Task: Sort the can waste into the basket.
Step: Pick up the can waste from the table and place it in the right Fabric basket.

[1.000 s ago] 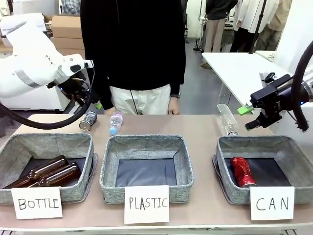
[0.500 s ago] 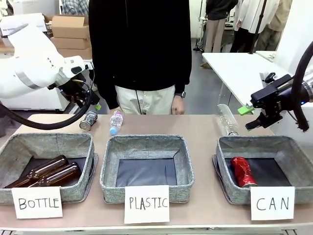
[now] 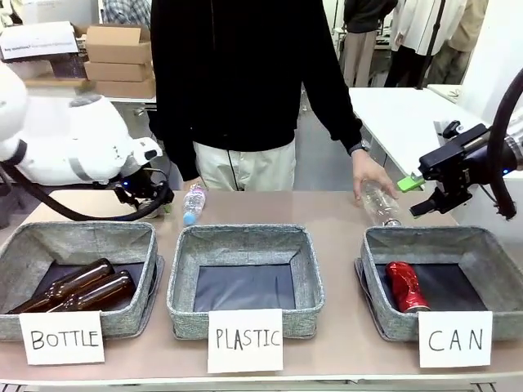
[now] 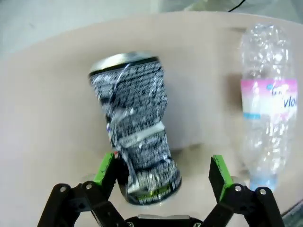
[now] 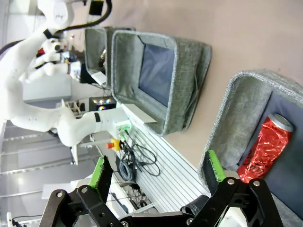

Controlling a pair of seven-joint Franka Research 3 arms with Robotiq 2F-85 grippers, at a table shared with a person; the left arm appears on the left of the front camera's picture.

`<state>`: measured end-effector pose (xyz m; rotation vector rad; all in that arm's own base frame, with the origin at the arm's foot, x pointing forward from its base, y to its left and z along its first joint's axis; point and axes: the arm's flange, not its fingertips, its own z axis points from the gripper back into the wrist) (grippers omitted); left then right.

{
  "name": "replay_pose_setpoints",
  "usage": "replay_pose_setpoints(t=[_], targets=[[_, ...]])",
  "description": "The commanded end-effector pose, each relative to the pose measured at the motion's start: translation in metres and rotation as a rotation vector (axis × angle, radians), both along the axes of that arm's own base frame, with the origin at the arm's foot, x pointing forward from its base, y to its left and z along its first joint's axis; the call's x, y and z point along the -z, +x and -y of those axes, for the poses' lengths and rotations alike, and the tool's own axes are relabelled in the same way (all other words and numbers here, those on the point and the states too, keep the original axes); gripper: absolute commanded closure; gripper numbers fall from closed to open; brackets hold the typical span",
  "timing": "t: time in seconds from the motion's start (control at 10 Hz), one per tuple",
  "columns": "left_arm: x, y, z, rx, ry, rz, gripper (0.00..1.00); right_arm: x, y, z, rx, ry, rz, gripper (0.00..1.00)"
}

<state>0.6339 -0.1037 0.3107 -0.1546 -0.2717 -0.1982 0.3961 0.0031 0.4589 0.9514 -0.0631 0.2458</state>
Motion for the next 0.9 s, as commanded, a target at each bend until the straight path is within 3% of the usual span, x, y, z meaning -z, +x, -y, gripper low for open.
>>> replay_pose_setpoints(t=[0.0, 0.4, 0.5, 0.6, 0.8], targets=[[-0.0063, 0.0134, 0.0044, -0.005, 0.0, -0.023, 0.0, -0.0035, 0.0001, -0.0009, 0.015, -0.014, -0.013, 0.0], [-0.0032, 0.0161, 0.0077, -0.02, 0.001, -0.024, 0.0, -0.0035, 0.0001, -0.0009, 0.015, -0.014, -0.013, 0.0], [-0.0025, 0.0168, 0.0088, -0.017, 0.017, -0.011, 0.23, -0.0035, 0.0001, -0.0009, 0.015, -0.014, -0.013, 0.0], [-0.0028, 0.0165, 0.0095, -0.028, 0.01, -0.028, 0.6, -0.0035, 0.0001, -0.0009, 0.015, -0.014, -0.013, 0.0], [-0.0033, 0.0173, 0.0092, -0.033, 0.022, -0.022, 1.0, -0.0035, 0.0001, -0.0009, 0.015, -0.014, -0.013, 0.0]])
